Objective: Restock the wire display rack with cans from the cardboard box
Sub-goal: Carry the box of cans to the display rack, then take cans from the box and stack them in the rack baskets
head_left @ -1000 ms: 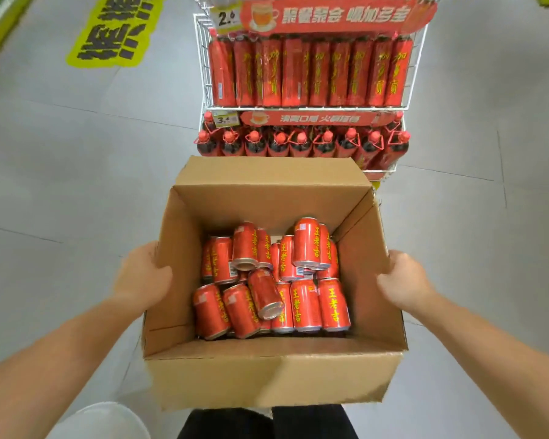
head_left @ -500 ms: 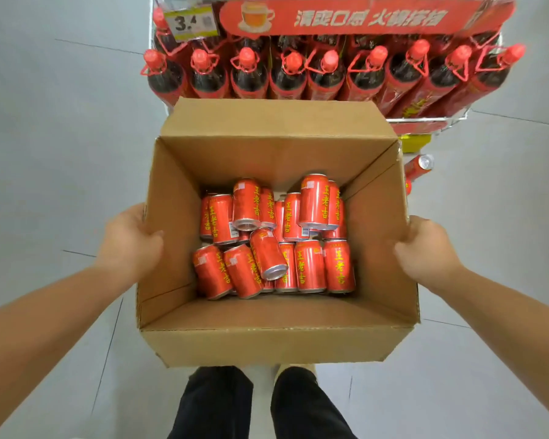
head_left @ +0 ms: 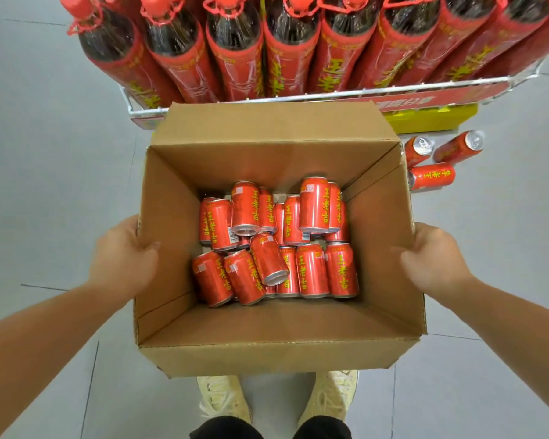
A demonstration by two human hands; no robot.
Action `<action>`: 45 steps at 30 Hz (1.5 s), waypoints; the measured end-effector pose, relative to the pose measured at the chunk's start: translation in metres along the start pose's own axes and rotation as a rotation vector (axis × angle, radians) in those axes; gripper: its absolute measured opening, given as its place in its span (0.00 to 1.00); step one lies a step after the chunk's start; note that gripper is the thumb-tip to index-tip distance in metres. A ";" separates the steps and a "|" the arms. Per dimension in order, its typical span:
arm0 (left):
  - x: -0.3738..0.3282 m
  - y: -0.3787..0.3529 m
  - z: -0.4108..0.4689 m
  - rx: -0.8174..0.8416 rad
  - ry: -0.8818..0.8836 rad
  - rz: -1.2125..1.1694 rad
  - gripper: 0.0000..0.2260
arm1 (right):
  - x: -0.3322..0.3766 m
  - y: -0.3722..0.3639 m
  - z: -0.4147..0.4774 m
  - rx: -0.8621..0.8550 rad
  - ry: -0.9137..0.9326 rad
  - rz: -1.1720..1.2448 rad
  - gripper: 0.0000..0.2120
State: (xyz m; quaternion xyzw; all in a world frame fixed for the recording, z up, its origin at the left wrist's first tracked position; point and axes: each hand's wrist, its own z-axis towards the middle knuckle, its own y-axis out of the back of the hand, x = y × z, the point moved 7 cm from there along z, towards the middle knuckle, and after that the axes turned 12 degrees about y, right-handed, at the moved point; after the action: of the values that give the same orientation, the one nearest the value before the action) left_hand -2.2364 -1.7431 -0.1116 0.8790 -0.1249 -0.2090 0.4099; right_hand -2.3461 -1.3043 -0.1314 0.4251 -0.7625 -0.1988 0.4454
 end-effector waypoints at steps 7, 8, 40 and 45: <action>0.000 -0.013 0.016 0.012 0.012 0.005 0.12 | -0.002 -0.006 0.026 0.022 0.018 -0.062 0.04; 0.000 -0.014 0.016 0.023 0.023 0.006 0.12 | 0.000 -0.007 0.026 0.032 0.018 -0.067 0.04; -0.082 -0.115 0.067 0.228 -0.031 0.264 0.36 | 0.056 -0.094 0.103 0.136 -0.003 -0.056 0.28; -0.086 -0.154 0.096 0.249 0.051 0.133 0.35 | 0.041 -0.118 0.134 0.119 -0.078 0.120 0.26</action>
State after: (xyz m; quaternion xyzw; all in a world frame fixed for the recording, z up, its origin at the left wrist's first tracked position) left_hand -2.3497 -1.6758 -0.2634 0.9180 -0.1971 -0.1418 0.3136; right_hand -2.4144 -1.4144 -0.2608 0.3964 -0.8139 -0.1424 0.4002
